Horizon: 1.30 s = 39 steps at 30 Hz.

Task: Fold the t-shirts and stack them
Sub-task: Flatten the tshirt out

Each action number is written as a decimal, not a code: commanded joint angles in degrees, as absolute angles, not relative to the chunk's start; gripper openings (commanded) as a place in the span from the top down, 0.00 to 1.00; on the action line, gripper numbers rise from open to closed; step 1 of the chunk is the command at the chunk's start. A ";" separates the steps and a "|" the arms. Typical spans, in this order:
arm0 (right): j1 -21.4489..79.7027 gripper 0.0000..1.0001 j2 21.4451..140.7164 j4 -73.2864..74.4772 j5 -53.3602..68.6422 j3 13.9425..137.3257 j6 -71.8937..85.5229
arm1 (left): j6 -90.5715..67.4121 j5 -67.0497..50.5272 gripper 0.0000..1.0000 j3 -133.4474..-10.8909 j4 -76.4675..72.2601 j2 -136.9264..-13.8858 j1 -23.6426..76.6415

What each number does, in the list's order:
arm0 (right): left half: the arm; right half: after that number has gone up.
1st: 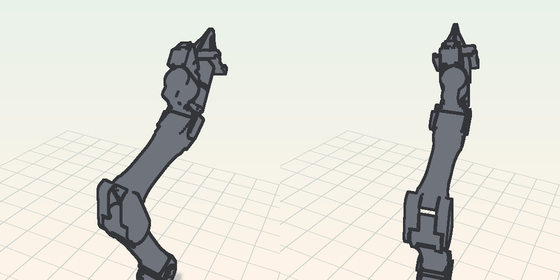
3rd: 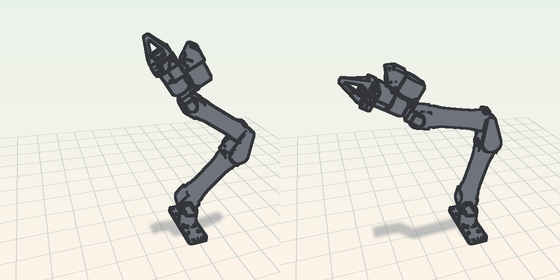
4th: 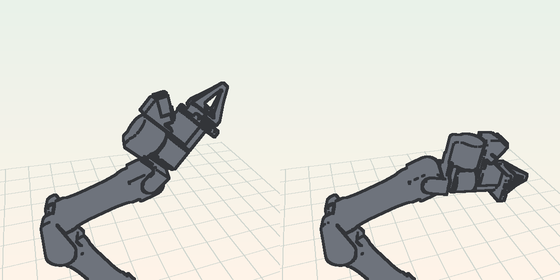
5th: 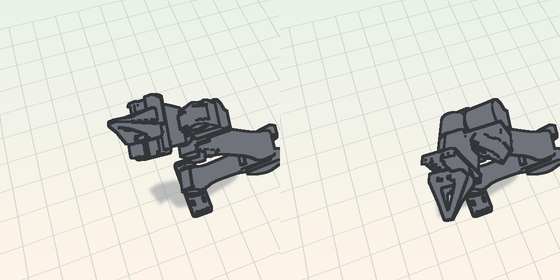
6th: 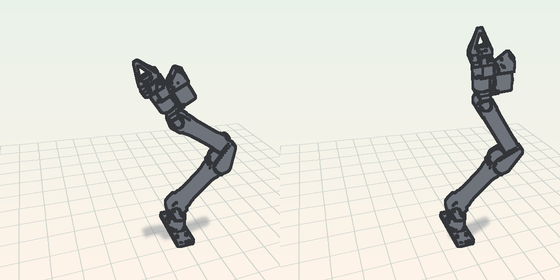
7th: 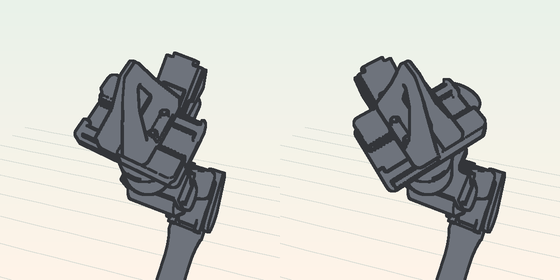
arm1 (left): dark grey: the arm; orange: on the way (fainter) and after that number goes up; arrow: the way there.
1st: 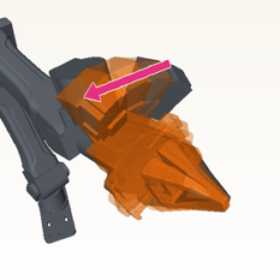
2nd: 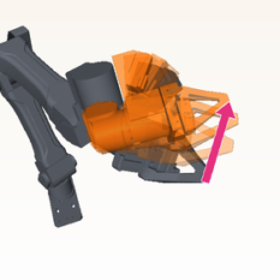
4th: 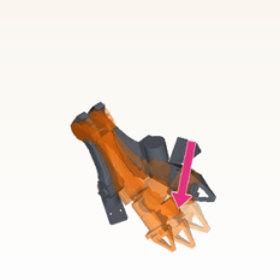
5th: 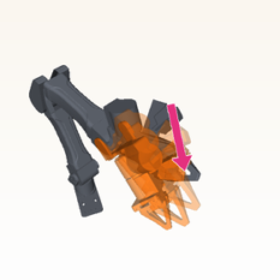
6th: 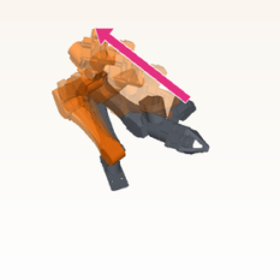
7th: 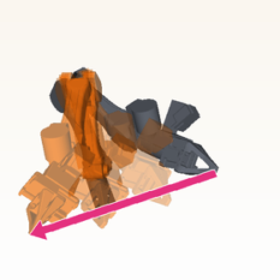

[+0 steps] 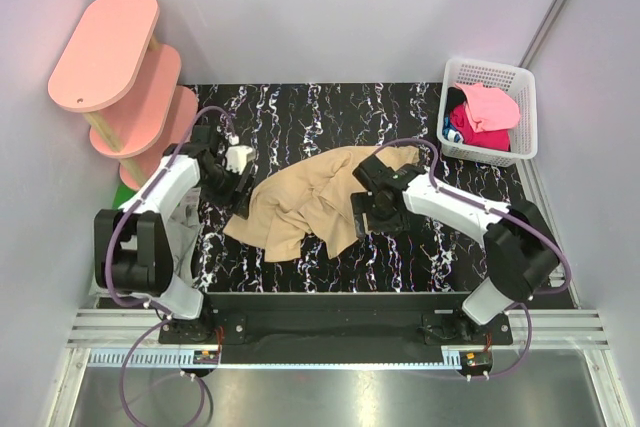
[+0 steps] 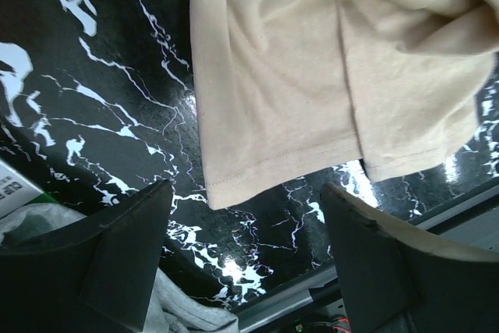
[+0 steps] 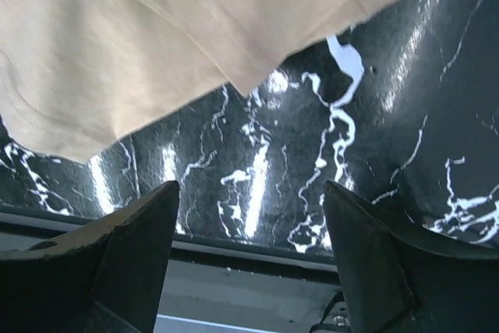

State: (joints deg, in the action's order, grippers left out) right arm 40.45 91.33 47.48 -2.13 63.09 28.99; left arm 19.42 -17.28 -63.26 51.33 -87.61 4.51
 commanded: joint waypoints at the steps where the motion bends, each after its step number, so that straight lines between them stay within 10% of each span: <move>1: 40.34 0.18 94.30 42.98 -3.43 66.35 29.09 | 18.20 -10.91 0.22 -62.58 51.15 -91.48 6.41; 9: 40.25 0.18 96.77 41.57 -3.69 68.82 27.86 | 18.10 -10.28 0.28 -58.28 52.29 -92.11 6.68; 18: 37.98 0.19 97.38 40.87 -4.04 69.61 26.90 | 17.93 -12.66 0.81 -60.46 51.68 -96.32 6.68; 19: 37.53 0.19 97.56 40.87 -4.04 69.52 26.81 | 17.76 -12.66 1.00 -60.99 51.59 -96.76 6.68; 39: 35.51 0.33 101.95 33.22 1.93 62.14 28.39 | 16.52 -10.19 1.00 -67.41 52.21 -96.33 6.33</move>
